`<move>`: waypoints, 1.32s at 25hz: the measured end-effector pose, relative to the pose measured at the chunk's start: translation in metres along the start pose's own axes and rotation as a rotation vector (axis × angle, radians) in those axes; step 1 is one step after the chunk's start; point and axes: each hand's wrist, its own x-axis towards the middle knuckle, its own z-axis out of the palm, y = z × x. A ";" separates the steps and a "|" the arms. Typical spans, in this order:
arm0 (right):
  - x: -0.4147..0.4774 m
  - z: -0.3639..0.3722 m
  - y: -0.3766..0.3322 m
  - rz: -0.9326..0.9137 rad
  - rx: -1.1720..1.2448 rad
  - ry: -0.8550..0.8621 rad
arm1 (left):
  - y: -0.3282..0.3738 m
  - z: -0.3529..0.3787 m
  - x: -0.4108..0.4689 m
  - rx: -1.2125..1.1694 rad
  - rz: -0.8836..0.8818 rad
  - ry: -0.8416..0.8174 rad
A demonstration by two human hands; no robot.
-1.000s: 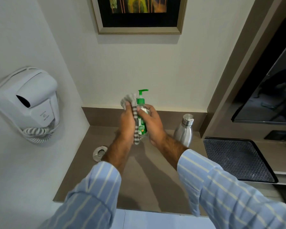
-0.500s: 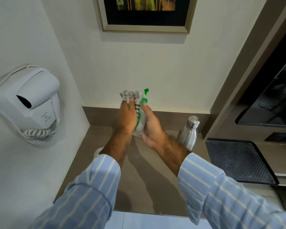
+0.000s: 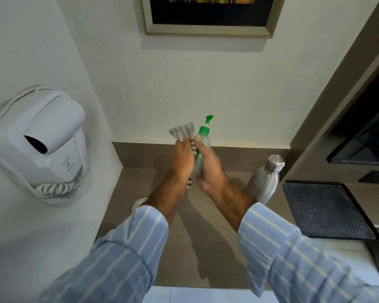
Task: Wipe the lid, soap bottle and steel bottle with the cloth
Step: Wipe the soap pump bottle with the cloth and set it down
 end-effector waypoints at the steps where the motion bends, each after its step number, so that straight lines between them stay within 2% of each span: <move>1: 0.004 -0.001 0.002 -0.012 0.014 0.013 | -0.005 0.004 -0.006 0.020 0.050 0.005; 4: 0.015 -0.013 0.013 0.034 -0.018 0.061 | -0.037 0.009 -0.020 -0.004 0.169 0.039; 6: 0.020 -0.027 0.027 0.098 -0.036 0.113 | -0.064 0.008 -0.012 0.073 0.188 0.080; 10: 0.040 -0.074 0.038 0.152 -0.154 0.219 | -0.127 -0.004 0.039 0.464 0.096 0.003; 15: 0.064 -0.127 0.062 0.101 -0.298 0.297 | -0.233 0.016 0.100 0.905 0.145 -0.128; 17: 0.067 -0.141 0.076 0.112 -0.335 0.297 | -0.260 0.028 0.103 0.981 0.164 -0.164; 20: 0.073 -0.169 0.090 0.111 -0.331 0.300 | -0.290 0.043 0.109 0.929 0.186 -0.142; 22: 0.074 -0.184 0.095 0.084 -0.294 0.281 | -0.299 0.059 0.107 0.821 0.283 -0.195; 26: 0.069 -0.196 0.097 0.068 -0.278 0.258 | -0.292 0.071 0.064 0.672 0.482 -0.549; 28: 0.066 -0.193 0.095 0.082 -0.288 0.247 | -0.295 0.054 0.029 0.639 0.472 -0.627; 33: 0.062 -0.184 0.100 0.127 -0.366 0.150 | -0.314 -0.015 -0.063 0.604 0.403 -0.626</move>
